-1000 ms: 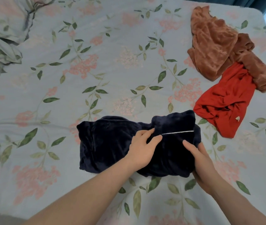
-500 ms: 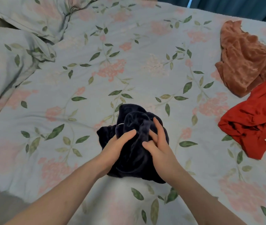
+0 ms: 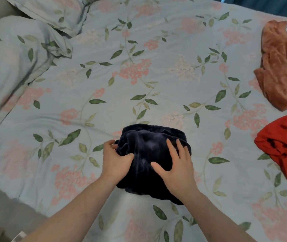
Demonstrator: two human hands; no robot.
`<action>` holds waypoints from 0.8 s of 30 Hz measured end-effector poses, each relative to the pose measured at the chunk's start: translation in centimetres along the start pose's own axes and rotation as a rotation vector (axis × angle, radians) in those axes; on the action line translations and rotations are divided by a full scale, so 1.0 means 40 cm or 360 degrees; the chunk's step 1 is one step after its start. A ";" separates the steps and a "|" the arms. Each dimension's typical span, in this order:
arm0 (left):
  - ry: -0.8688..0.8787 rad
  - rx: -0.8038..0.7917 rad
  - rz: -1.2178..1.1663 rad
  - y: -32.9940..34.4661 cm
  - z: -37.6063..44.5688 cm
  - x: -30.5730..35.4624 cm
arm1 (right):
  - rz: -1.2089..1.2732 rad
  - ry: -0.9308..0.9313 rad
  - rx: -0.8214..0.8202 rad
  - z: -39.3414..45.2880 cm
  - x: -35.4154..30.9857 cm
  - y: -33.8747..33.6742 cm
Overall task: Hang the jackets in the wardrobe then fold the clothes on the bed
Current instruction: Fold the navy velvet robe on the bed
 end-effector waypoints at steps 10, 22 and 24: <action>0.0879 -0.0411 0.1474 0.081 0.033 0.014 | -0.0468 -0.0130 0.0095 0.063 -0.011 0.030; 0.0828 -0.0317 0.0950 0.084 0.154 -0.054 | -0.0116 0.0083 0.0188 0.186 0.082 0.042; 0.0860 -0.0281 0.0902 0.090 0.172 -0.066 | -0.0185 0.0048 0.0258 0.205 0.095 0.051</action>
Point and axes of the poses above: each hand's wrist, its own z-axis towards the middle knuckle, its own y-axis out of the palm, x = y × z, the point moved 7 cm from there along z, towards the middle knuckle, and after that the axes turned 15 degrees about -x, right-handed, at the moved point
